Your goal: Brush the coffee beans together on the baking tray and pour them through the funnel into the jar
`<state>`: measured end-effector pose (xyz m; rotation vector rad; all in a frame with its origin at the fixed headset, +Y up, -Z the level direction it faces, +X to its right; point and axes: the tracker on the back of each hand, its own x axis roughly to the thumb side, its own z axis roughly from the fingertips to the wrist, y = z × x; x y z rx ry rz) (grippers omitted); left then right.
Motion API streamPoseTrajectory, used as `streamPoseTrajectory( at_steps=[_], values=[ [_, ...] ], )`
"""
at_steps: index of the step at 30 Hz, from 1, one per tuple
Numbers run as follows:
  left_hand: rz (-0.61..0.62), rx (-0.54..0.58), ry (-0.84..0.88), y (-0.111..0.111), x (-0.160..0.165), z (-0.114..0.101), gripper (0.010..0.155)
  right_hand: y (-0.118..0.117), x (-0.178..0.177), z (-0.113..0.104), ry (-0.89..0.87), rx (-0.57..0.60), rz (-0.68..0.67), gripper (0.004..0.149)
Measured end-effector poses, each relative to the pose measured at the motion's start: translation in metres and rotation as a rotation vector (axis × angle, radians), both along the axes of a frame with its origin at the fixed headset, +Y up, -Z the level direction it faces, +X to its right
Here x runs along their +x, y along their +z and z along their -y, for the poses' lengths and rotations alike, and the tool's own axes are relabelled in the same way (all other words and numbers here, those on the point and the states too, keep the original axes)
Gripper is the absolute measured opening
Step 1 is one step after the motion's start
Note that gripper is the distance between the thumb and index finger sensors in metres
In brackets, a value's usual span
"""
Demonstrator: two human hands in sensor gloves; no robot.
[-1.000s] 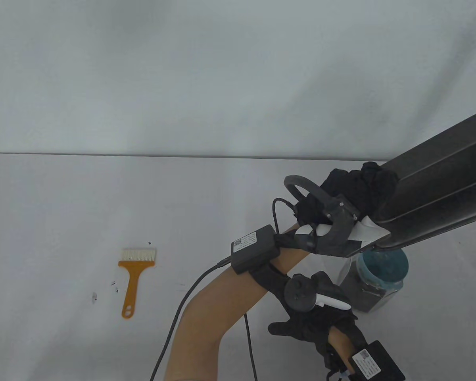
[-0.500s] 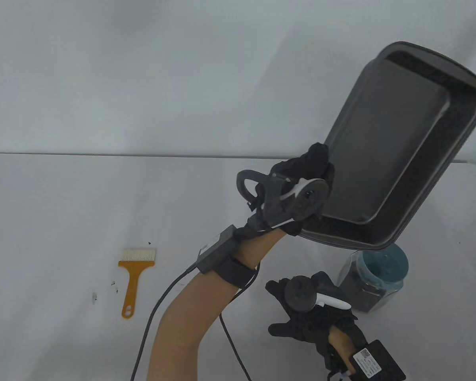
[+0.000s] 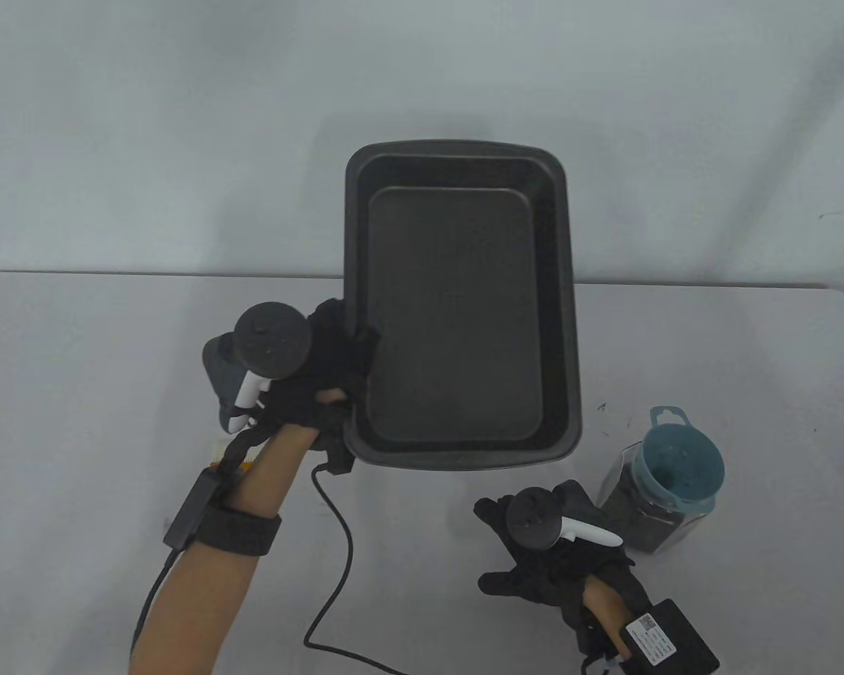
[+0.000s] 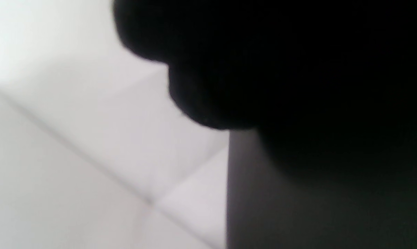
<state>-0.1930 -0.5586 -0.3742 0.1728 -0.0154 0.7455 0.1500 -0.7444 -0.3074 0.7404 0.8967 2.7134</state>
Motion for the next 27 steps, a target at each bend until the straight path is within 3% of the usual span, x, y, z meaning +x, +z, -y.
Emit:
streamPoseTrajectory(
  at_steps=[6, 18, 27],
  values=[
    [-0.002, -0.16, 0.053, 0.017, -0.04, 0.054, 0.017, -0.001, 0.001, 0.0, 0.008, 0.003, 0.012, 0.093],
    [-0.011, -0.389, 0.063, 0.045, -0.057, 0.15, 0.017, -0.003, 0.005, 0.001, 0.021, 0.0, 0.033, 0.089],
    [0.006, -0.465, 0.043, 0.05, -0.06, 0.191, 0.016, -0.005, 0.007, 0.001, 0.027, -0.003, 0.043, 0.095]
  ],
)
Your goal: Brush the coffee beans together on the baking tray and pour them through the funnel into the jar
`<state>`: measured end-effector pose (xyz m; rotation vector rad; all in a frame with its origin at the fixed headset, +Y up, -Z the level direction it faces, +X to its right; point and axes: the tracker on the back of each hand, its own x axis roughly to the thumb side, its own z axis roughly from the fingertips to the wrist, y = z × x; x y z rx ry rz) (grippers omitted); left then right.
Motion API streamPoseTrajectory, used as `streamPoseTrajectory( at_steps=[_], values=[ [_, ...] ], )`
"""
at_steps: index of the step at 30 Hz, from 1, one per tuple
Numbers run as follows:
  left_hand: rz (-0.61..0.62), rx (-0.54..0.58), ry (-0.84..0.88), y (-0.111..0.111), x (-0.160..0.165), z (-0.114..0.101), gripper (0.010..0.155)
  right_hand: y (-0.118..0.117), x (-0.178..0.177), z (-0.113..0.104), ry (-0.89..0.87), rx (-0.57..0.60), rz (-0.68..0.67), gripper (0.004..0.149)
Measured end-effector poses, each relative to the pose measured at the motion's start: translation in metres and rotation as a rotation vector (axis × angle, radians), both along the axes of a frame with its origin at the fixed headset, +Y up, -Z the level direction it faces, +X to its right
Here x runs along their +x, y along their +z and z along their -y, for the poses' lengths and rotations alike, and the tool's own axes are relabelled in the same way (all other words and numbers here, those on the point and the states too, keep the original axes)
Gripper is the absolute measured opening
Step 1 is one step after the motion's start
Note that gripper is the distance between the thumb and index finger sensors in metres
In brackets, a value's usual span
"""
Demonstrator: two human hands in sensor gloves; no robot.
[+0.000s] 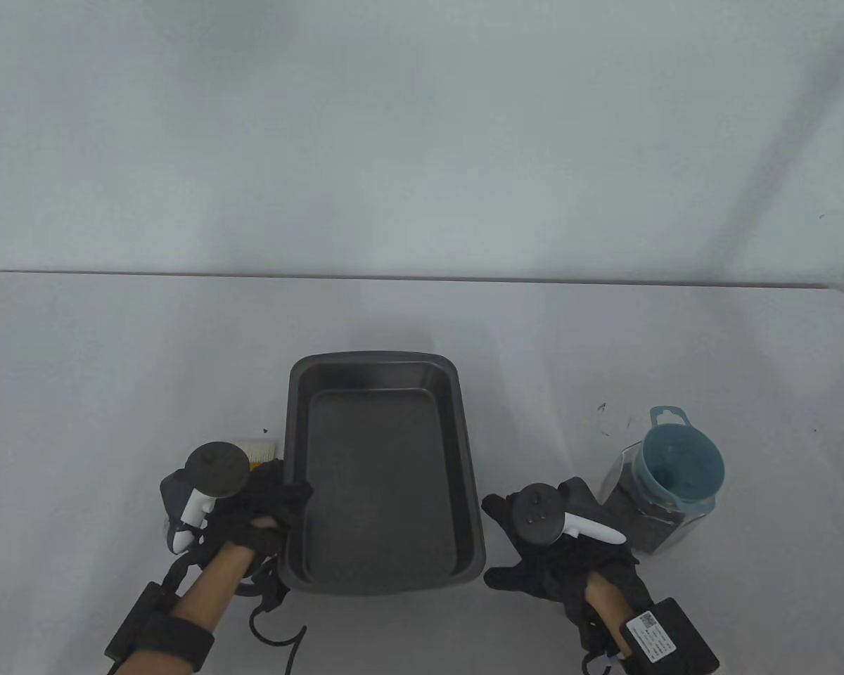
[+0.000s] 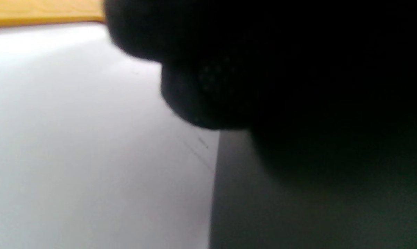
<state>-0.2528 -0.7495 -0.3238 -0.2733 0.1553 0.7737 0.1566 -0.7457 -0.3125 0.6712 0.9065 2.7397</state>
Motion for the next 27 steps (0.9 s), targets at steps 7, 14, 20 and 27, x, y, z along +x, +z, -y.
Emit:
streamPoseTrajectory(
  at_steps=[7, 14, 20, 27],
  values=[
    [0.014, -0.016, -0.025, 0.002, 0.0, 0.015, 0.016, -0.001, 0.002, -0.001, -0.004, 0.004, 0.003, 0.095],
    [0.058, -0.051, -0.173, 0.008, 0.008, 0.027, 0.026, -0.001, 0.003, 0.0, -0.004, 0.006, 0.003, 0.095],
    [0.036, -0.033, -0.231, 0.01, 0.011, 0.02, 0.04, -0.001, 0.003, 0.0, -0.009, 0.009, 0.003, 0.095],
    [-0.133, 0.125, -0.275, 0.014, 0.006, -0.032, 0.063, -0.002, 0.002, 0.001, -0.01, 0.008, 0.003, 0.096]
  ],
)
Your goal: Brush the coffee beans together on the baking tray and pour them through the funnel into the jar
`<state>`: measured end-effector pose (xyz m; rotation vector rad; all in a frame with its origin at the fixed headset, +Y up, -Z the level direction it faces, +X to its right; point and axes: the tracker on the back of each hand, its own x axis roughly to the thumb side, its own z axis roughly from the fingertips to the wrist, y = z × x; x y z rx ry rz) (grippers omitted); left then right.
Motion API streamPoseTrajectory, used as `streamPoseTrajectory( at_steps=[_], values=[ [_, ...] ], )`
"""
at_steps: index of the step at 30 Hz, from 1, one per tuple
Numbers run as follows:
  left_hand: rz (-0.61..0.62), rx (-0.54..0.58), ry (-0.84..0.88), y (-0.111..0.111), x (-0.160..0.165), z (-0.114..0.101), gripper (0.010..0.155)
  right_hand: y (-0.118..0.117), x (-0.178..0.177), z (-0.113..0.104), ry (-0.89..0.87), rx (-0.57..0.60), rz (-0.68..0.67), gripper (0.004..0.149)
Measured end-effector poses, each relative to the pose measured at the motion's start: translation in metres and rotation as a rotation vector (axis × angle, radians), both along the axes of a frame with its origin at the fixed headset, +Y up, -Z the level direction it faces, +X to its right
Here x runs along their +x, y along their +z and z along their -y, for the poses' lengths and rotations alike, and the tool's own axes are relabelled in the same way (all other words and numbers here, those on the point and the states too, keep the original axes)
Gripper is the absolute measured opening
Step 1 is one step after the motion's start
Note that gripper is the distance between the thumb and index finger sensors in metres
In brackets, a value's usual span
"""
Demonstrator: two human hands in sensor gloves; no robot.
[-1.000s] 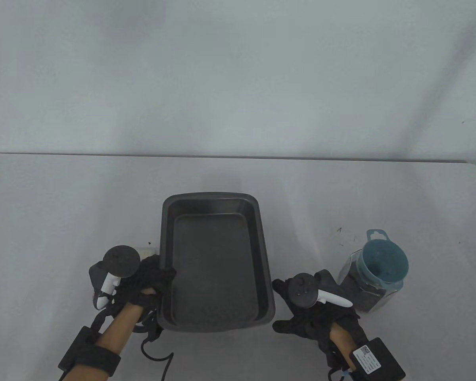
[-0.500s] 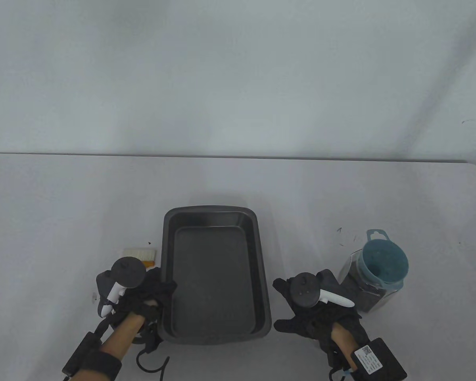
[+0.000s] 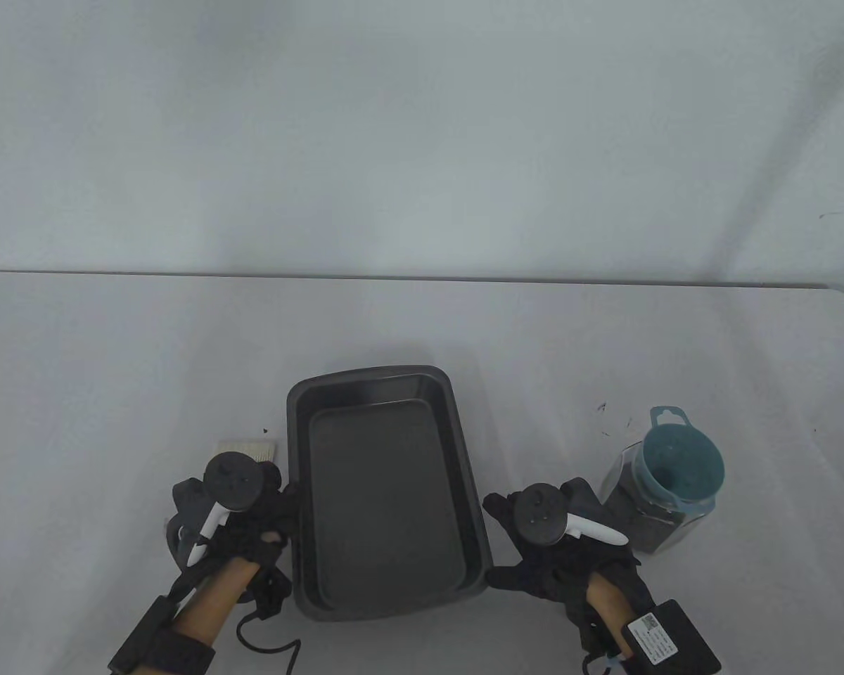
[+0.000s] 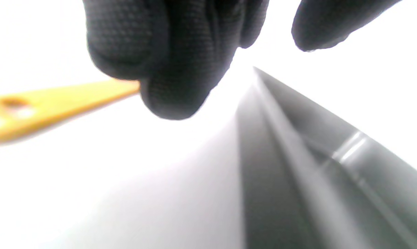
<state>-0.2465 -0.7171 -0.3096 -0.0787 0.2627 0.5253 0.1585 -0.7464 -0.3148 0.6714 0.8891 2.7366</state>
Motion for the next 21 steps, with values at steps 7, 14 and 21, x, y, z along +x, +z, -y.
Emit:
streamPoseTrajectory(
  at_steps=[7, 14, 21],
  values=[
    [0.201, 0.206, -0.25, 0.023, 0.037, -0.037, 0.074, 0.001, -0.002, 0.001, 0.001, 0.01, -0.002, 0.096],
    [0.563, 0.179, -0.48, 0.045, 0.095, -0.032, 0.098, 0.003, 0.0, -0.001, -0.006, 0.035, 0.005, 0.096],
    [0.677, -0.017, -0.498, 0.04, 0.112, -0.001, 0.101, 0.003, 0.0, -0.001, -0.016, 0.055, 0.01, 0.095]
  ],
)
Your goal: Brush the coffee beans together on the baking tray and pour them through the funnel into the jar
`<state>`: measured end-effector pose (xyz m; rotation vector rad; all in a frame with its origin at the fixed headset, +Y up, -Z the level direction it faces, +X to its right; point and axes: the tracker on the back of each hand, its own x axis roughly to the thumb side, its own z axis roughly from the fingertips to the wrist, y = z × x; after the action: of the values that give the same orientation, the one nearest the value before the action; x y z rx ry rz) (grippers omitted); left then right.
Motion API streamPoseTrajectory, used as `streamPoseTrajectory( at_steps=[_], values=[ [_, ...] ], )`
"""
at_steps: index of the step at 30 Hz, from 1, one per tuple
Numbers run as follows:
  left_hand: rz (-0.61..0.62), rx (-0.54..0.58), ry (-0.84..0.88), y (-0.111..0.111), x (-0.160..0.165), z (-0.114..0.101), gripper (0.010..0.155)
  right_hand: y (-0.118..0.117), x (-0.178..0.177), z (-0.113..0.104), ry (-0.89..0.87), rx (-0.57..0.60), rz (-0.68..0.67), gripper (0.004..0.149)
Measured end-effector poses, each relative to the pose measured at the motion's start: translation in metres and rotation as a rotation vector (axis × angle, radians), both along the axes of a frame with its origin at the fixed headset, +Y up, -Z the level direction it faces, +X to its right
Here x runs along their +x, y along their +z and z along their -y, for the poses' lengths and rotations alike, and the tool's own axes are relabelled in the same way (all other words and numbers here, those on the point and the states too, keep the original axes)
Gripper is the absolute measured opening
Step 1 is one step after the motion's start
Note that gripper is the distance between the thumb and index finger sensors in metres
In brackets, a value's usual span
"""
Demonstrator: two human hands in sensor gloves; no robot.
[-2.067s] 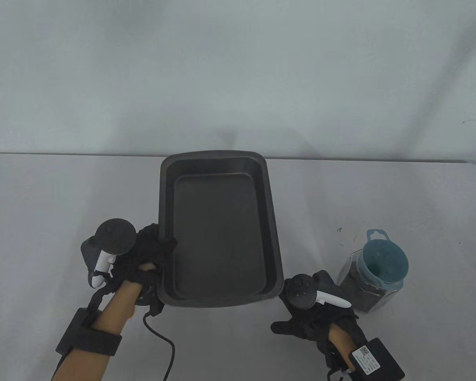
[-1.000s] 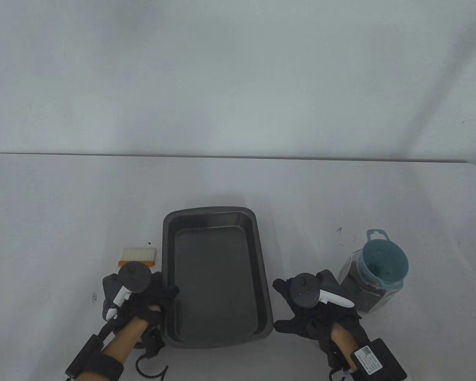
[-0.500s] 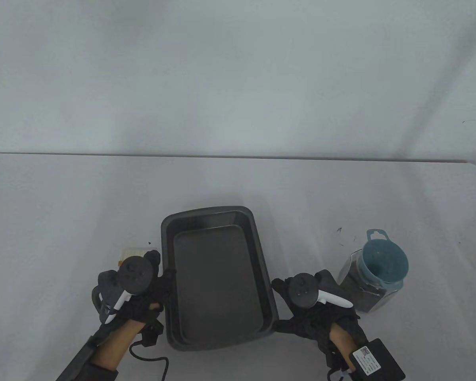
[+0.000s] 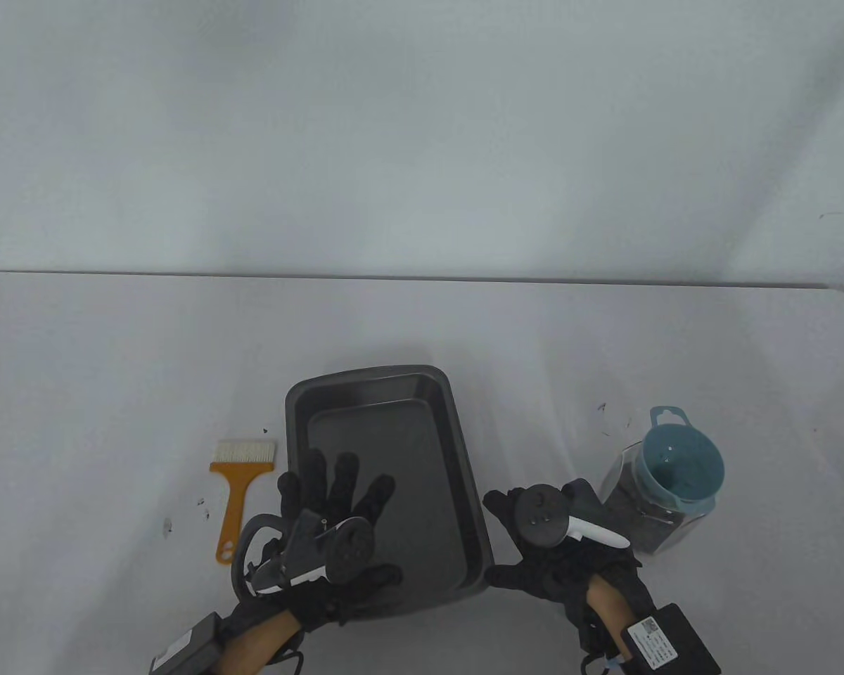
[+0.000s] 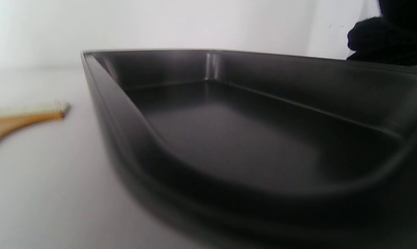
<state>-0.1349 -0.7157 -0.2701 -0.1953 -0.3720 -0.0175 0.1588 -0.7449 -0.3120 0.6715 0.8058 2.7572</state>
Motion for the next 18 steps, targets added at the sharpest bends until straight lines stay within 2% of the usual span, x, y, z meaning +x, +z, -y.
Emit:
streamPoseTrajectory(
  at_steps=[3, 7, 11, 14, 16, 18],
  values=[
    [-0.001, 0.01, -0.012, 0.0, -0.001, 0.0, 0.1, 0.001, 0.0, -0.002, -0.01, 0.026, -0.001, 0.095],
    [0.001, 0.028, 0.001, 0.003, 0.001, -0.002, 0.1, 0.006, 0.0, -0.018, -0.06, 0.137, -0.006, 0.093],
    [0.018, 0.05, -0.006, 0.004, 0.002, -0.004, 0.1, 0.019, 0.007, -0.057, -0.091, 0.431, 0.021, 0.088],
    [0.009, 0.064, 0.02, 0.005, -0.001, -0.007, 0.1, 0.03, 0.027, -0.094, -0.062, 0.686, 0.09, 0.083],
    [0.002, 0.062, 0.017, 0.005, -0.002, -0.007, 0.1, 0.033, 0.043, -0.104, -0.035, 0.747, 0.144, 0.083],
    [-0.001, 0.06, 0.022, 0.005, -0.003, -0.007, 0.1, 0.034, 0.063, -0.109, 0.012, 0.759, 0.2, 0.084]
  ],
)
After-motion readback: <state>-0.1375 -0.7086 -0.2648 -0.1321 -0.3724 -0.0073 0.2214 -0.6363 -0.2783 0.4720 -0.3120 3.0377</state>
